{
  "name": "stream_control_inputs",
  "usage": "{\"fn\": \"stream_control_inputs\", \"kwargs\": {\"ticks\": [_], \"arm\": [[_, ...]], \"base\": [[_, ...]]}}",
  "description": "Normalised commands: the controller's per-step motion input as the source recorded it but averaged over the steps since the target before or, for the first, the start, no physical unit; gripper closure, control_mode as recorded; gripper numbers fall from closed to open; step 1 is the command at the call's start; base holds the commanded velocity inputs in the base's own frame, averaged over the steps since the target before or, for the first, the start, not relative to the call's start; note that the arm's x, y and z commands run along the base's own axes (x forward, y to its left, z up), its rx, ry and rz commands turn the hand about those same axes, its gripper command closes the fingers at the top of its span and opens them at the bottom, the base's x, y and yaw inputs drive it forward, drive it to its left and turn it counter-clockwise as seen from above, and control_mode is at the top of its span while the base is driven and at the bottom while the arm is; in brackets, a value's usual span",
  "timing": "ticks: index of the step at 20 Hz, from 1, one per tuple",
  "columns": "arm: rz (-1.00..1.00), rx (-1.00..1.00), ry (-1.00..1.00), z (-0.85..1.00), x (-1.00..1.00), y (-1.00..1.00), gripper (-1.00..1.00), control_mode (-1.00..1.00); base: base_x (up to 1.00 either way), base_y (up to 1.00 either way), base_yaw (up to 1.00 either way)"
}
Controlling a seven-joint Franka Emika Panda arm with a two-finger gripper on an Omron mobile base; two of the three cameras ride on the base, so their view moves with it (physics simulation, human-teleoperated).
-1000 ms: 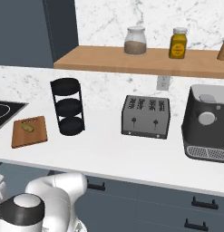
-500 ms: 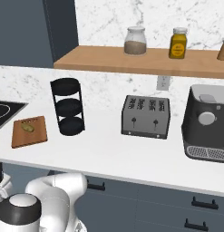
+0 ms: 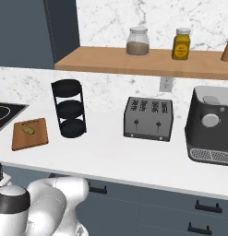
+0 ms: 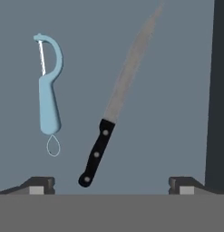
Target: Place the appropriate cutting tool for cutting the potato skin on the cutting board.
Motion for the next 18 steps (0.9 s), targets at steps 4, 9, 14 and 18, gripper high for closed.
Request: {"fn": "stream_control_inputs", "kwargs": {"ticks": [4,9,14,18], "arm": [[0.00,-0.02,0.06,-0.20,0.16,0.24,-1.00,-1.00],[0.00,0.00,0.06,-0.20,0.14,0.35,-1.00,-1.00],[0.00,-0.03,0.02,-0.20,0.04,0.31,-1.00,-1.00],[0.00,-0.05,0.03,-0.19,0.00,0.10,-1.00,-1.00]], "base": [[0.00,0.00,0.00],[0.00,0.00,0.00],[0.00,0.00,0.00],[0.00,0.00,0.00]]}}
